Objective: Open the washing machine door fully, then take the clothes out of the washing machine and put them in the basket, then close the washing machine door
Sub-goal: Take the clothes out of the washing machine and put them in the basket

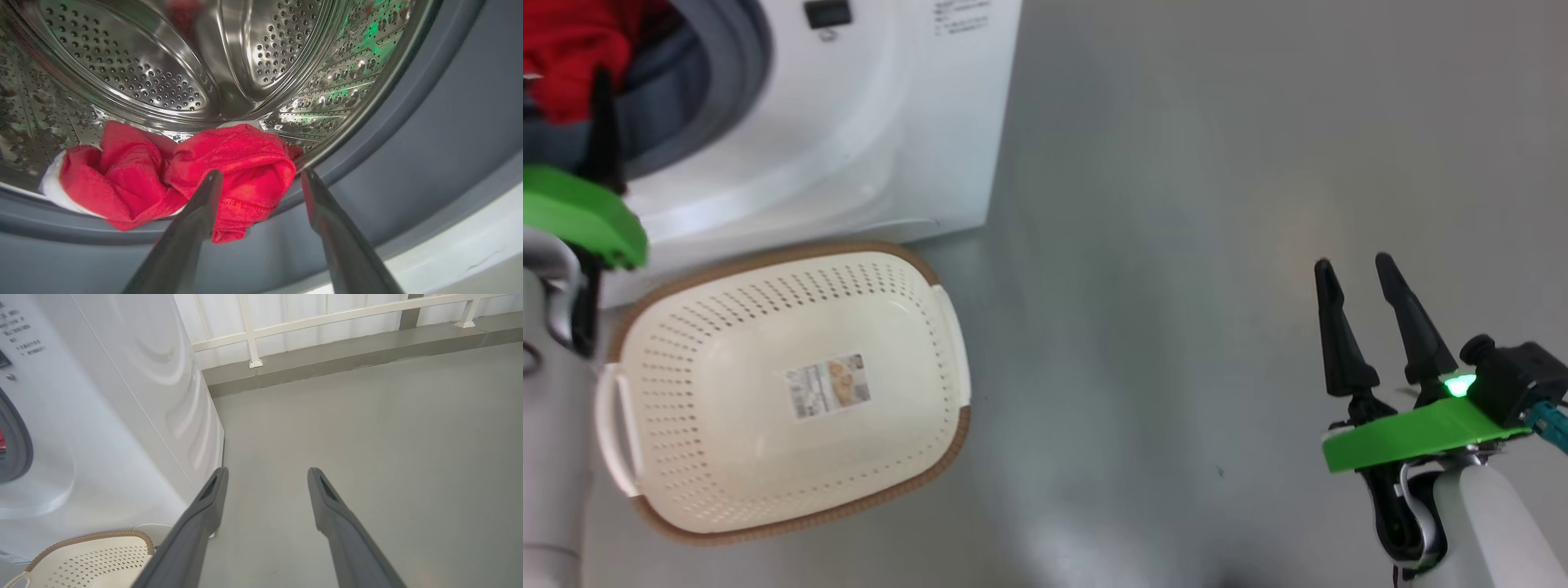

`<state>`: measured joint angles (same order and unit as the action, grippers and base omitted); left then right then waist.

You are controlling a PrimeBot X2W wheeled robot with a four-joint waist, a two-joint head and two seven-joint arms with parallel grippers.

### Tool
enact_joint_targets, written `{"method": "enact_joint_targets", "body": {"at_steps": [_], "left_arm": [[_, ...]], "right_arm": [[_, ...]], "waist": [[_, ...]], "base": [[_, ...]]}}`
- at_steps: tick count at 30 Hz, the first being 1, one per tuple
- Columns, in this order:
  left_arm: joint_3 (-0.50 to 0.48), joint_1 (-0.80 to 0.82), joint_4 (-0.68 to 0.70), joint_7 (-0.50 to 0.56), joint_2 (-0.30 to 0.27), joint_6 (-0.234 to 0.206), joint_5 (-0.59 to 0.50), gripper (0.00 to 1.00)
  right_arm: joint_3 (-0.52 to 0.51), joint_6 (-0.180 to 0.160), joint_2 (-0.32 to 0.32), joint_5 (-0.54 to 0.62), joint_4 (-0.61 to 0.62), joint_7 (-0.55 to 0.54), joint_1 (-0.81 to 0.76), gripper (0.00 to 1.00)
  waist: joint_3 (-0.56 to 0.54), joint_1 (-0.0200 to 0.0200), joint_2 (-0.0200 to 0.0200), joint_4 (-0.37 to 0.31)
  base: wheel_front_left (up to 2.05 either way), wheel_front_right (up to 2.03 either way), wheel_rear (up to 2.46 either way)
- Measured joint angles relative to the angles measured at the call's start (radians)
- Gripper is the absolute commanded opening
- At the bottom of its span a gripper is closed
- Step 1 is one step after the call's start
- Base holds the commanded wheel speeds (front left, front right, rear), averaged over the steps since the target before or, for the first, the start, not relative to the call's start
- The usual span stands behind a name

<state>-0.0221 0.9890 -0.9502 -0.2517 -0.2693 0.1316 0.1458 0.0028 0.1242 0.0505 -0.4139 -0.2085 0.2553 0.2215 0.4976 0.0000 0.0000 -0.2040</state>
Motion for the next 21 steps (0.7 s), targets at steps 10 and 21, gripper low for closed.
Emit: {"method": "enact_joint_targets", "body": {"at_steps": [10, 21], "left_arm": [[0.032, 0.175, -0.201, 0.051, -0.038, -0.002, -0.018, 1.0], [0.06, 0.228, -0.301, 0.041, -0.057, -0.037, -0.03, 1.0]], "right_arm": [[0.013, 0.0, -0.003, -0.017, 0.007, 0.0, 0.03, 1.0], [0.036, 0.0, -0.004, -0.019, 0.006, 0.0, 0.03, 1.0]], "waist": [[0.075, 0.0, 0.0, -0.05], [0.077, -0.0001, 0.0, -0.068]], "base": [[0.0, 0.0, 0.0], [0.0, 0.0, 0.0]]}}
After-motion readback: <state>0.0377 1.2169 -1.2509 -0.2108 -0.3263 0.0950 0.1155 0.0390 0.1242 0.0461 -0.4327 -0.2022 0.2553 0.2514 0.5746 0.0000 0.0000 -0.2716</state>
